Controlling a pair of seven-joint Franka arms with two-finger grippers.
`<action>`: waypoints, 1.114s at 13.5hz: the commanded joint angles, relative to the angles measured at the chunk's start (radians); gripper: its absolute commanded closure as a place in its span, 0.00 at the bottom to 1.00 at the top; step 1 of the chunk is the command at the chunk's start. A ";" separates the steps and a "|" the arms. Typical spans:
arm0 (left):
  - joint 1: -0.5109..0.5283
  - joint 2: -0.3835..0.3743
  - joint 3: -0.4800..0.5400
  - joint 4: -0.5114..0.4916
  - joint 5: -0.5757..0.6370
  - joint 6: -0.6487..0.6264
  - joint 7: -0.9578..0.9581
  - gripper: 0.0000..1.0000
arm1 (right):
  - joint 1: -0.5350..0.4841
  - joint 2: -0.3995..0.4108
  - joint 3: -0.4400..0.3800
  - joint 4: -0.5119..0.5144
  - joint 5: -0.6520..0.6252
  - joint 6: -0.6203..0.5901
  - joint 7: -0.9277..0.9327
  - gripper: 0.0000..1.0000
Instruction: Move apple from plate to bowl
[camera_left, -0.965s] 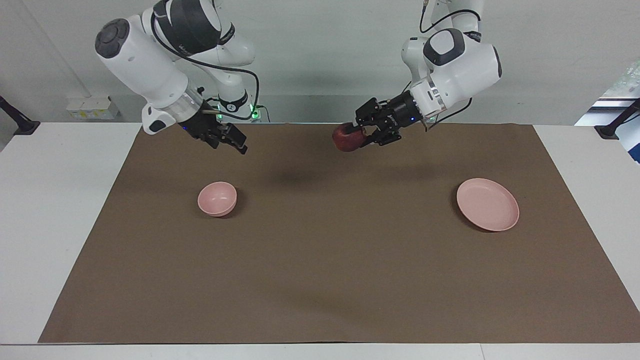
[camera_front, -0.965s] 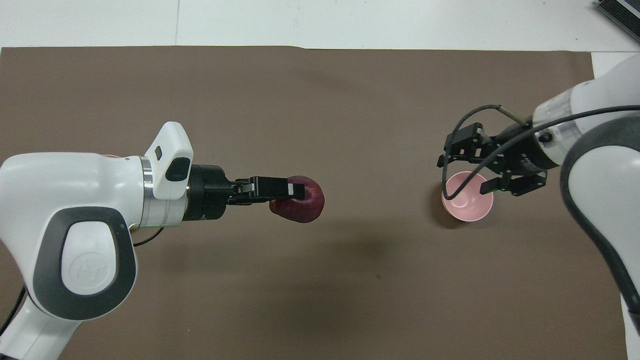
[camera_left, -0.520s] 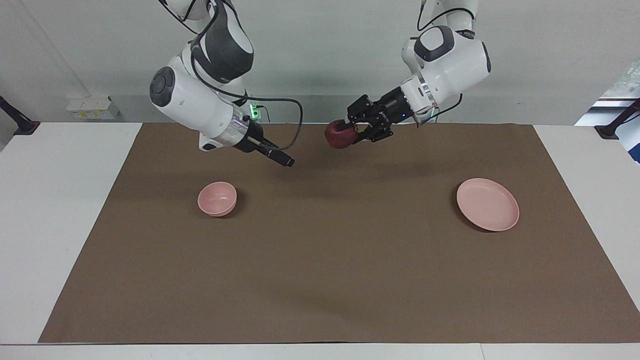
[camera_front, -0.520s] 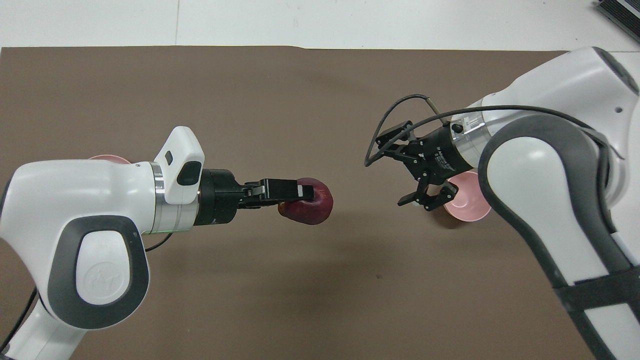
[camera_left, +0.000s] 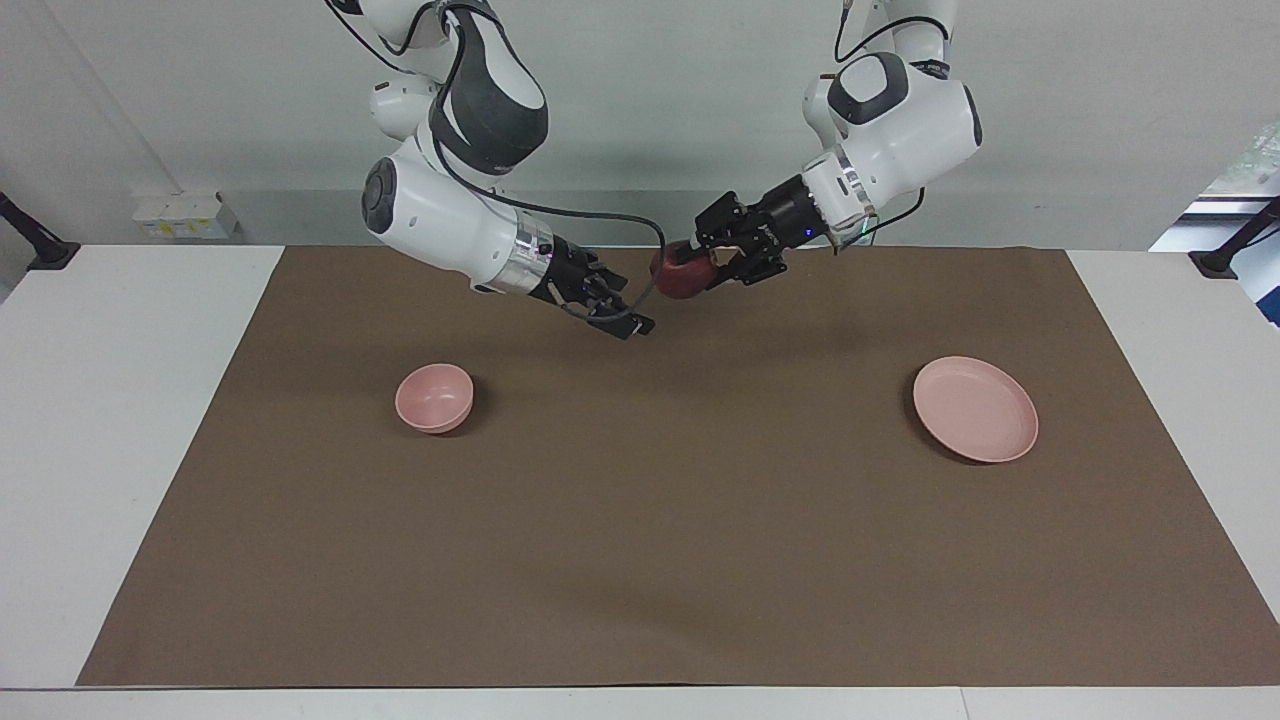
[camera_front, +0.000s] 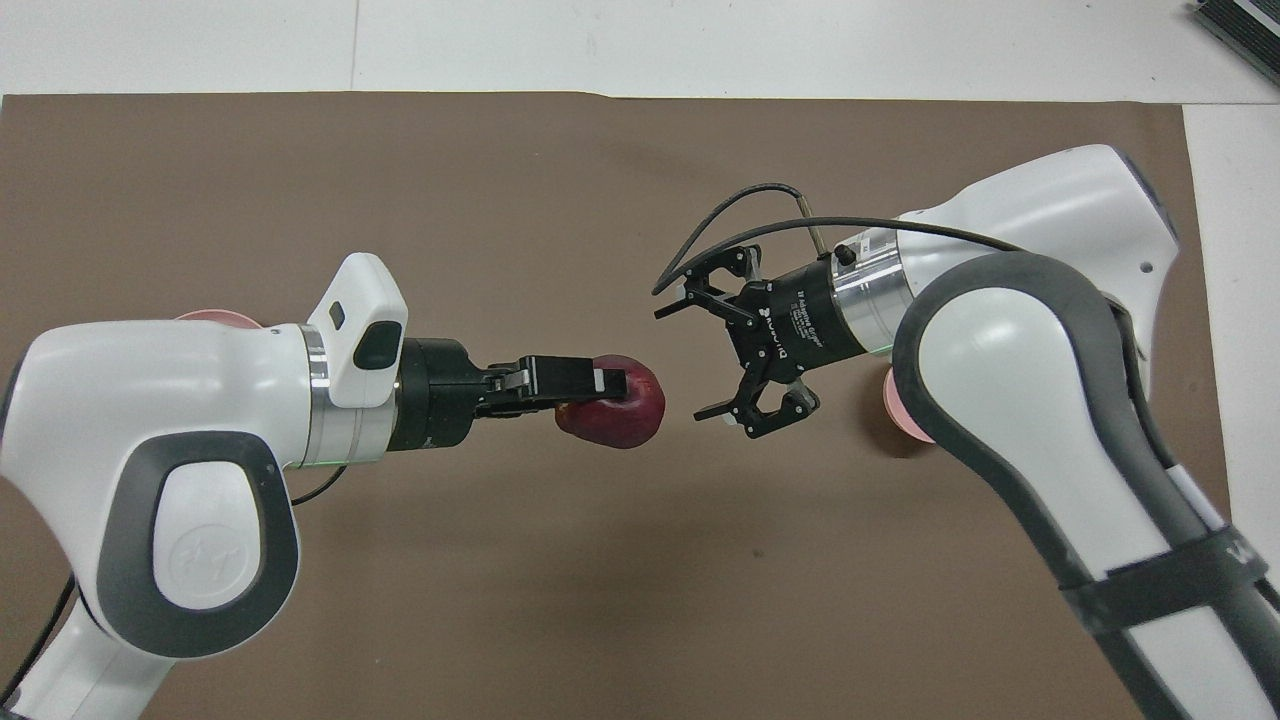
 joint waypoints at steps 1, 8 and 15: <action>-0.013 -0.030 0.007 -0.028 -0.011 0.022 -0.017 1.00 | 0.030 -0.075 0.001 -0.108 0.060 0.063 0.018 0.00; -0.013 -0.024 0.005 -0.020 0.029 0.034 -0.043 1.00 | 0.059 -0.098 0.001 -0.142 0.183 0.093 0.048 0.00; -0.013 -0.024 0.005 -0.020 0.044 0.033 -0.063 1.00 | 0.069 -0.095 0.001 -0.131 0.176 0.097 0.043 0.99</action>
